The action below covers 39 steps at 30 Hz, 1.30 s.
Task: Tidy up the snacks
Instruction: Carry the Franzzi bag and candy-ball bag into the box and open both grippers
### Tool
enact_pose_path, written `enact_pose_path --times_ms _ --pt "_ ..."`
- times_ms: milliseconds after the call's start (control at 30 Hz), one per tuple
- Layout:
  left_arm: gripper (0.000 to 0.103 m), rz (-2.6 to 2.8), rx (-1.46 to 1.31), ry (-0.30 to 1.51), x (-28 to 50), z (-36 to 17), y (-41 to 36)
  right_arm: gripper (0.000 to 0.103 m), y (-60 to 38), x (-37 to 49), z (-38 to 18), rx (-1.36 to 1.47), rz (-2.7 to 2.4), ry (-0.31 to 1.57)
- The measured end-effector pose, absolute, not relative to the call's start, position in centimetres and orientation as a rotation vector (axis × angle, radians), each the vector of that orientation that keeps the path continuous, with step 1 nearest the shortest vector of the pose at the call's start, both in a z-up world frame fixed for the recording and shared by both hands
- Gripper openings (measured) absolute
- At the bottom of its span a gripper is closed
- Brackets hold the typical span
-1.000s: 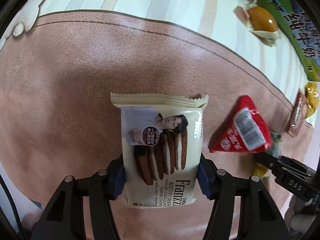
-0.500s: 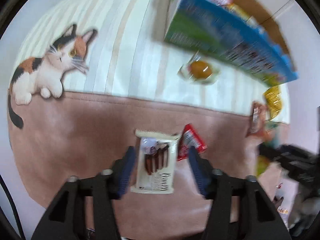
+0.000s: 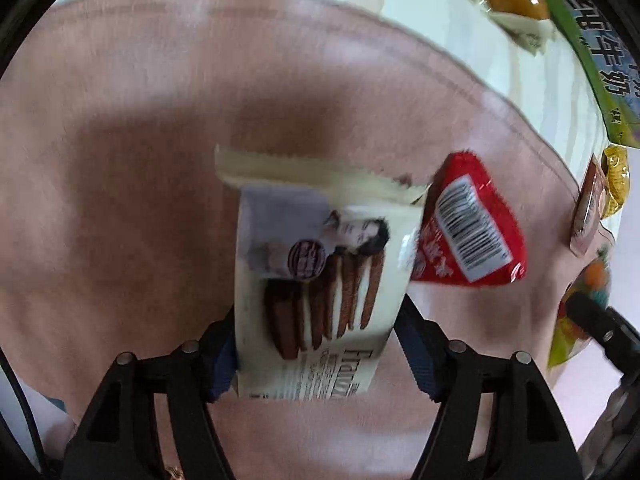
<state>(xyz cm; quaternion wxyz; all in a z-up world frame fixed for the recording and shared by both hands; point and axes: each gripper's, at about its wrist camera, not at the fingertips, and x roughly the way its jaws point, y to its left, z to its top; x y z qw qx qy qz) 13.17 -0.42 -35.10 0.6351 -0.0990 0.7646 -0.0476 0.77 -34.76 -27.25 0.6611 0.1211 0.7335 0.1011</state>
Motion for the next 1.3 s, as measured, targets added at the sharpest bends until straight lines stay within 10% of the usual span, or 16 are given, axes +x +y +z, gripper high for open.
enact_pose_path --times_ms 733,1000,1300 --pt "0.052 -0.186 -0.243 1.430 13.5 -18.8 2.0 0.053 -33.3 1.8 -20.2 0.325 0.366 1.535" --pt "0.052 -0.298 -0.256 1.211 20.0 -8.2 -1.1 0.052 -33.8 7.4 -10.4 0.389 0.448 1.323" --pt "0.052 -0.297 -0.108 1.238 31.7 -7.9 -6.8 0.052 -33.8 17.3 -8.1 0.330 0.369 1.203"
